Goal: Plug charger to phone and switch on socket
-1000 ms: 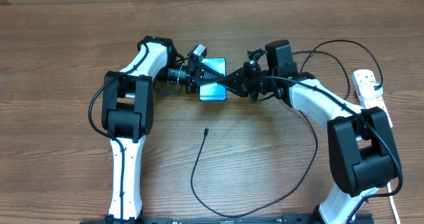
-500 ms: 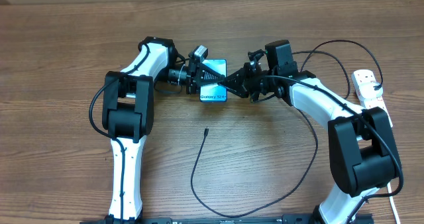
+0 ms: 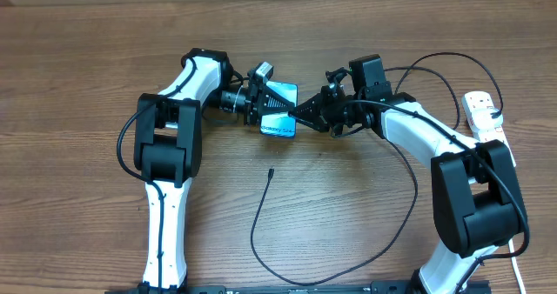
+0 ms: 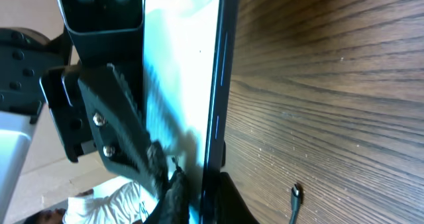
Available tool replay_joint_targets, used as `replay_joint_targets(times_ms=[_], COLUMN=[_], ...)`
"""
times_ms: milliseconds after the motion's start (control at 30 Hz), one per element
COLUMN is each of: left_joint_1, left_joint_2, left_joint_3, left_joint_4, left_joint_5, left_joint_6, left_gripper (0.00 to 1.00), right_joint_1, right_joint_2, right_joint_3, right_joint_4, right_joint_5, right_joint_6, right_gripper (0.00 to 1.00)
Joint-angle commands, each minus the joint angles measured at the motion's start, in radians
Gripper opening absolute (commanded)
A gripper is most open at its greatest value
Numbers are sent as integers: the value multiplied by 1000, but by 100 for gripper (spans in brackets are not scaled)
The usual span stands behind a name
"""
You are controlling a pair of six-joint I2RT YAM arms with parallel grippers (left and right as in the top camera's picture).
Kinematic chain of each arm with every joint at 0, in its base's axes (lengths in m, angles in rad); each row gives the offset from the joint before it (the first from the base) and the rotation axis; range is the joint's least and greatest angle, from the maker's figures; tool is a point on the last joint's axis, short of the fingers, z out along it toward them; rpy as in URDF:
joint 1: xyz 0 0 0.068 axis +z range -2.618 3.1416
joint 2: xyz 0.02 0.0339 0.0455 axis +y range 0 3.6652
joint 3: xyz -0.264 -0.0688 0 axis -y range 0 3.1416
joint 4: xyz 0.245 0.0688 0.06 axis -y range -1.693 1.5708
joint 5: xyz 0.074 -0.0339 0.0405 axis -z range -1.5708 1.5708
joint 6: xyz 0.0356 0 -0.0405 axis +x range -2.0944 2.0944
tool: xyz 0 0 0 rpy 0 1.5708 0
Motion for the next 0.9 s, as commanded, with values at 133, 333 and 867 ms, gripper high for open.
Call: replay_joint_targets(times_ms=[133, 333, 867], left_joint_1=[11, 11, 10], left_joint_2=[-23, -23, -23], left_joint_3=[17, 17, 17], left_joint_4=[-7, -7, -4], left_joint_5=[81, 80, 37], left_joint_6=[-18, -17, 8], left_gripper=[4, 4, 4], right_joint_1=[20, 20, 63], right_joint_2=[30, 30, 30], right_joint_3=[-32, -32, -32], right_joint_4=[53, 41, 4], right_joint_5=[-170, -179, -175], right_joint_6=[-109, -143, -187], right_gripper=[4, 8, 27])
